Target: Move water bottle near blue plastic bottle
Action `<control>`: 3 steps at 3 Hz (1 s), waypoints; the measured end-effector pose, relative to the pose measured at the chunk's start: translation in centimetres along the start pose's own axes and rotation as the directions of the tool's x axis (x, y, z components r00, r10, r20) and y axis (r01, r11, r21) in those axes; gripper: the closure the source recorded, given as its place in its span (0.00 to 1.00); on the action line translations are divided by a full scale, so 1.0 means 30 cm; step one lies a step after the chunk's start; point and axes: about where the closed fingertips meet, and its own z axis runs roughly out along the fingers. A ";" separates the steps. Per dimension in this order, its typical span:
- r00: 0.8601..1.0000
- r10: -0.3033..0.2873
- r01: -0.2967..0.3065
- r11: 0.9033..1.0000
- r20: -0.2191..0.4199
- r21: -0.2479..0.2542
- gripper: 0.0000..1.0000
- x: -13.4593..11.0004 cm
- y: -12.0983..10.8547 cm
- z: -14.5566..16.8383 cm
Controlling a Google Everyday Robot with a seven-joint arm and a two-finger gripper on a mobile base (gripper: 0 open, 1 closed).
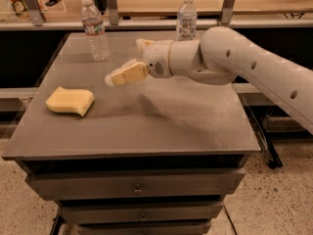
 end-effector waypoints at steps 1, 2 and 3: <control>1.000 -0.012 0.012 1.000 -0.004 0.016 0.00 -0.012 -0.060 0.065; 1.000 -0.004 0.004 1.000 -0.007 0.022 0.00 -0.019 -0.107 0.137; 1.000 0.013 -0.012 0.999 -0.009 0.037 0.00 -0.033 -0.146 0.212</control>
Offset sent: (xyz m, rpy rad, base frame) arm 0.0718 0.0418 -0.0063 -0.0083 0.0039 -0.0366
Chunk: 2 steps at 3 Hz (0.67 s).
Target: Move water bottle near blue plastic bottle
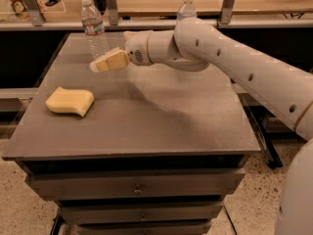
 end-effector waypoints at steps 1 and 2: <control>1.000 0.019 -0.019 1.000 -0.003 0.020 0.00 -0.005 -0.026 0.079; 1.000 0.014 -0.014 0.999 0.000 0.035 0.00 -0.020 -0.065 0.152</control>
Offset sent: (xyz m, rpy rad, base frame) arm 0.0622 0.0481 -0.0024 0.0041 -0.0099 -0.0643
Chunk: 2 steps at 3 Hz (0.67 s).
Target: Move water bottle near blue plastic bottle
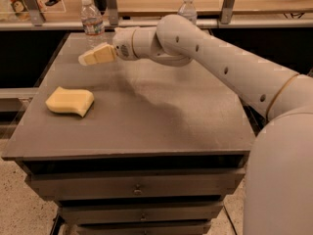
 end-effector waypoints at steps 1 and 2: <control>1.000 -0.020 0.020 1.000 0.007 0.012 0.00 -0.027 -0.051 0.077; 0.999 -0.043 0.043 0.999 0.011 0.007 0.00 -0.057 -0.086 0.144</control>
Offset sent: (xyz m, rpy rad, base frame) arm 0.0676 0.0432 0.0145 -0.0146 -0.0743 0.0061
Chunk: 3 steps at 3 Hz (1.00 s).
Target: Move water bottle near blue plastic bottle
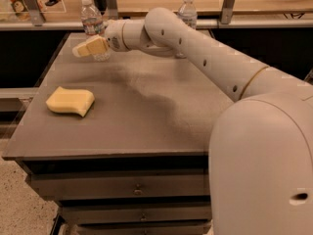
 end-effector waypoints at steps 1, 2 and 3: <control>1.000 -0.020 0.020 1.000 -0.003 0.011 0.00 -0.027 -0.028 0.051; 0.999 -0.033 0.033 0.999 -0.002 0.032 0.18 -0.056 -0.063 0.095; 0.998 -0.064 0.064 0.997 0.005 0.036 0.41 -0.089 -0.083 0.115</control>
Offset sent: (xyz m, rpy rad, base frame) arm 0.0501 0.0250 0.0216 -0.0222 -0.0605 -0.0539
